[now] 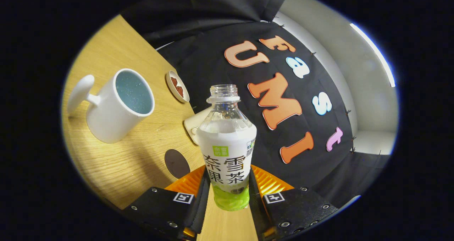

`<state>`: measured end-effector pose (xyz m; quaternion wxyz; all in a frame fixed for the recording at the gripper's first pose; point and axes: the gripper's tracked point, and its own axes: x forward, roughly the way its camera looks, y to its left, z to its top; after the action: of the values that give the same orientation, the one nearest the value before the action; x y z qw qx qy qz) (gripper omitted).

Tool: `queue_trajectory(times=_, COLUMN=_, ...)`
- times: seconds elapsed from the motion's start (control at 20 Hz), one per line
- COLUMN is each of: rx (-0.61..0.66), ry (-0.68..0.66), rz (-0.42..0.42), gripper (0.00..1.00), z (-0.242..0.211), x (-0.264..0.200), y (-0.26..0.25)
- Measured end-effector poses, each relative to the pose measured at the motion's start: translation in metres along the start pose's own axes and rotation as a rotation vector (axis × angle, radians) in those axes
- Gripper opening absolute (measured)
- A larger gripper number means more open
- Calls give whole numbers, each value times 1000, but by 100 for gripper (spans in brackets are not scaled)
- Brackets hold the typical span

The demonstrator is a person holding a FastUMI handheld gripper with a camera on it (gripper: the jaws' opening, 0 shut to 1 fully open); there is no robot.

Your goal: Take the bottle from table, then pour the juice into the cup, finally place the bottle on the coaster

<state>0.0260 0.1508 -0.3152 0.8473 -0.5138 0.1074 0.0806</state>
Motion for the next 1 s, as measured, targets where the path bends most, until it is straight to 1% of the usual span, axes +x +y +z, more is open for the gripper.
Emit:
queue_trajectory(times=0.3, rx=-161, ry=-55, rz=-52, gripper=57, z=6, x=1, y=2)
queue_trajectory(times=0.7, rx=-293, ry=-95, rz=-53, gripper=57, z=11, x=12, y=8)
queue_trajectory(times=1.0, rx=-394, ry=-139, rz=-74, gripper=57, z=18, x=9, y=7)
